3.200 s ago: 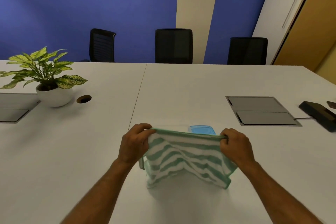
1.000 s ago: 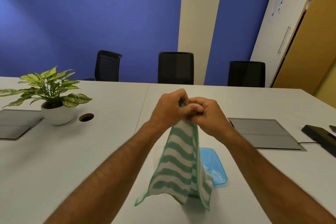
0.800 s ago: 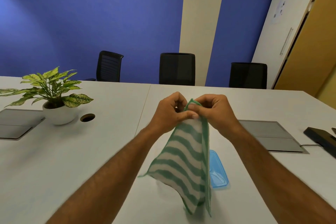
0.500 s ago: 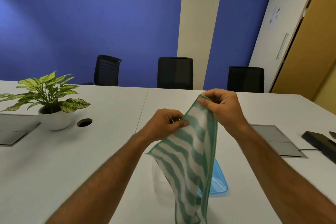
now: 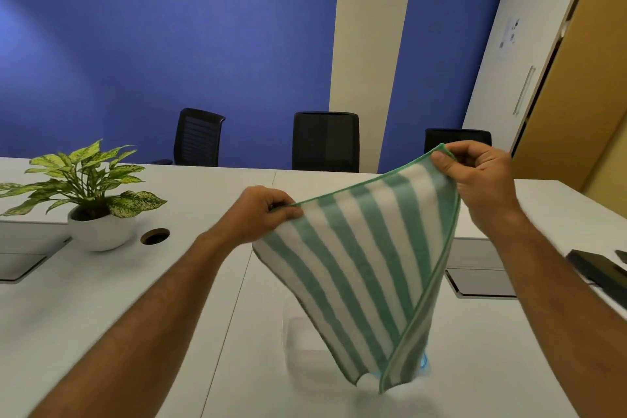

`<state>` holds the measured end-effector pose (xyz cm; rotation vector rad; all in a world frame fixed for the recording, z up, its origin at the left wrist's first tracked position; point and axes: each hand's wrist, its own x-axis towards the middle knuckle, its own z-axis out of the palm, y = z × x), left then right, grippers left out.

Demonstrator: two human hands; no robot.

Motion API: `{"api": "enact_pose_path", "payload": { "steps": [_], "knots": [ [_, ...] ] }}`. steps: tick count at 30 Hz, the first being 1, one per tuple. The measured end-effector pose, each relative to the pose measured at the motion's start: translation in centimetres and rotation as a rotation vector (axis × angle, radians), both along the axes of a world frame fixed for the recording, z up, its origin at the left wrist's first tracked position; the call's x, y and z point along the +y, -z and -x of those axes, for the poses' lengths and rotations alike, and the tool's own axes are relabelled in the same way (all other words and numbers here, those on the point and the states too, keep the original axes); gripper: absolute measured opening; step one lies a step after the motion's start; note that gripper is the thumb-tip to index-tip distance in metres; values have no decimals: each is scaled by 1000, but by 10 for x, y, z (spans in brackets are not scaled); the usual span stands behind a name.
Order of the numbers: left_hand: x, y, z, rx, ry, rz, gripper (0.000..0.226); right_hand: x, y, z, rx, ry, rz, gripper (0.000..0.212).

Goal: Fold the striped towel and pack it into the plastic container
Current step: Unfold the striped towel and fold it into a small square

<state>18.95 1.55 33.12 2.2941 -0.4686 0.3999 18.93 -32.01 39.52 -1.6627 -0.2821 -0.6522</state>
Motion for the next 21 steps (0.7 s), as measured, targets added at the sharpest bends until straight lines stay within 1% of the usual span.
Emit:
{"api": "enact_pose_path", "payload": {
  "steps": [3,5,8,9,12,13,15,19,21],
  "knots": [
    [9,-13,-2,-91,-20,26,12,-8,-4,-2,0,17,-18,8],
    [15,-20,-5,-134,-33,51,8,-12,-7,-1,2,9,-52,7],
    [23,-28,-9,-183,-61,75,8,-18,-11,-2,13,10,-77,20],
    [25,-30,-10,-202,-67,79,8,-21,-11,-3,13,12,-76,21],
    [31,-32,-13,-233,-73,101,3,-27,-12,-6,25,14,-31,11],
    [33,-32,-14,-231,-74,116,5,-30,-12,-7,33,10,-16,8],
    [37,-32,-15,-216,-71,181,11,-34,-12,-8,58,-2,3,9],
    [37,-35,-13,-153,-60,467,24,-42,-13,-5,98,-35,34,48],
    [36,-36,-13,-144,-51,540,26,-44,-11,-5,105,-82,60,56]
  ]
}}
